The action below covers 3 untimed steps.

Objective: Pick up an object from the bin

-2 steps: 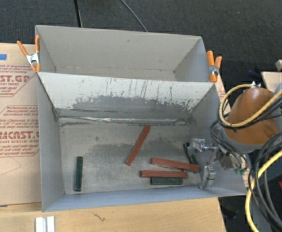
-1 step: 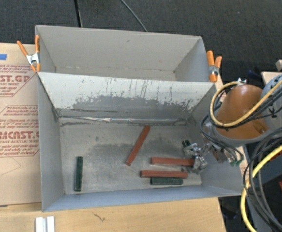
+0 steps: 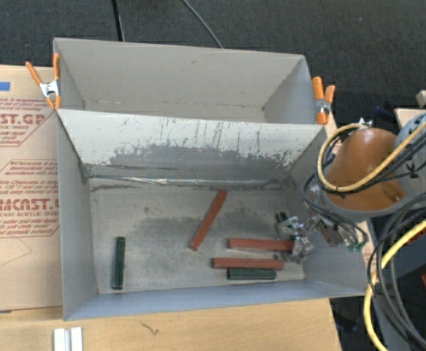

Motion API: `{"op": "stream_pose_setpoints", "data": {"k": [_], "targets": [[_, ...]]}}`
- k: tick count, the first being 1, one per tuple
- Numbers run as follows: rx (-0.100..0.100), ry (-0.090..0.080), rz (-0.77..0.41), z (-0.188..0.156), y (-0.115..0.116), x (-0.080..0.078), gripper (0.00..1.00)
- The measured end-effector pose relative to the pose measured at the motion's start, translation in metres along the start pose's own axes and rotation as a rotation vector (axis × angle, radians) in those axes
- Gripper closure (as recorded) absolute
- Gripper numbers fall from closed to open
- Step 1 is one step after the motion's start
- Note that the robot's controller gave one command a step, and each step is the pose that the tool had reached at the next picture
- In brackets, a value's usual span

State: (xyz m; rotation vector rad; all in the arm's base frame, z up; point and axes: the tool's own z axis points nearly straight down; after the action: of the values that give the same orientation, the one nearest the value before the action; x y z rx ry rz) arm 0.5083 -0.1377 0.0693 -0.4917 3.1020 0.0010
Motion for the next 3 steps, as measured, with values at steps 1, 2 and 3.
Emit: {"op": "stream_pose_setpoints", "data": {"k": [1,2,3], "targets": [[-0.005,0.006,-0.178,-0.023,0.000,0.001,1.00],[0.000,-0.001,-0.103,-0.108,0.015,0.015,1.00],[0.000,-0.001,-0.103,-0.108,0.015,0.015,1.00]]}}
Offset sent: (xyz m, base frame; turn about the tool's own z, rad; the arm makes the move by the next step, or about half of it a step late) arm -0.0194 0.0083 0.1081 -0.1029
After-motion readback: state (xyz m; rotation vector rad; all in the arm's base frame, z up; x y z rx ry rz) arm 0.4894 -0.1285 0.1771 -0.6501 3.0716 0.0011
